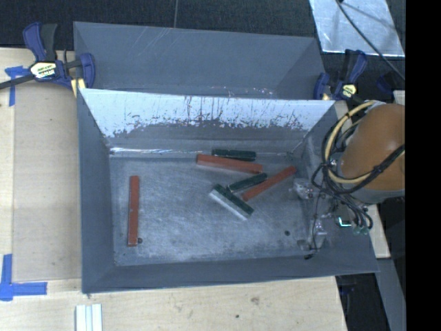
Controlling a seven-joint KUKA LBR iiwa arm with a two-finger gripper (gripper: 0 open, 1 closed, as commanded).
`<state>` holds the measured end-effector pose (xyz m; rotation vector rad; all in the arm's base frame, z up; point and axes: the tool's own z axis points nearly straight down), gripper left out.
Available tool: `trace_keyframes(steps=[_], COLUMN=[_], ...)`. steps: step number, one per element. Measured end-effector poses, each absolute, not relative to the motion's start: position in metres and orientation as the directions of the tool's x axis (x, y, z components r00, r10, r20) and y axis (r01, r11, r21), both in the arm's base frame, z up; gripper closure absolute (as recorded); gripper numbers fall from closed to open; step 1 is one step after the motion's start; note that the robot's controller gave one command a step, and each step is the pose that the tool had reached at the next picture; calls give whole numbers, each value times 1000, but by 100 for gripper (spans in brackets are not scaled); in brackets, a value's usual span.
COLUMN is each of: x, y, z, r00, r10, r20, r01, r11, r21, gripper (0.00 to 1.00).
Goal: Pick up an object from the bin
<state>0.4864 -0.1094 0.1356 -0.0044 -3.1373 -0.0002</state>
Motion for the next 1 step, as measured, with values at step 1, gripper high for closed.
trace_keyframes(steps=[1], x=[557], y=[-46], z=[73], r00=[-997], r10=[83], r20=[-6], r01=[83], r11=[997], r21=[2], gripper=[0])
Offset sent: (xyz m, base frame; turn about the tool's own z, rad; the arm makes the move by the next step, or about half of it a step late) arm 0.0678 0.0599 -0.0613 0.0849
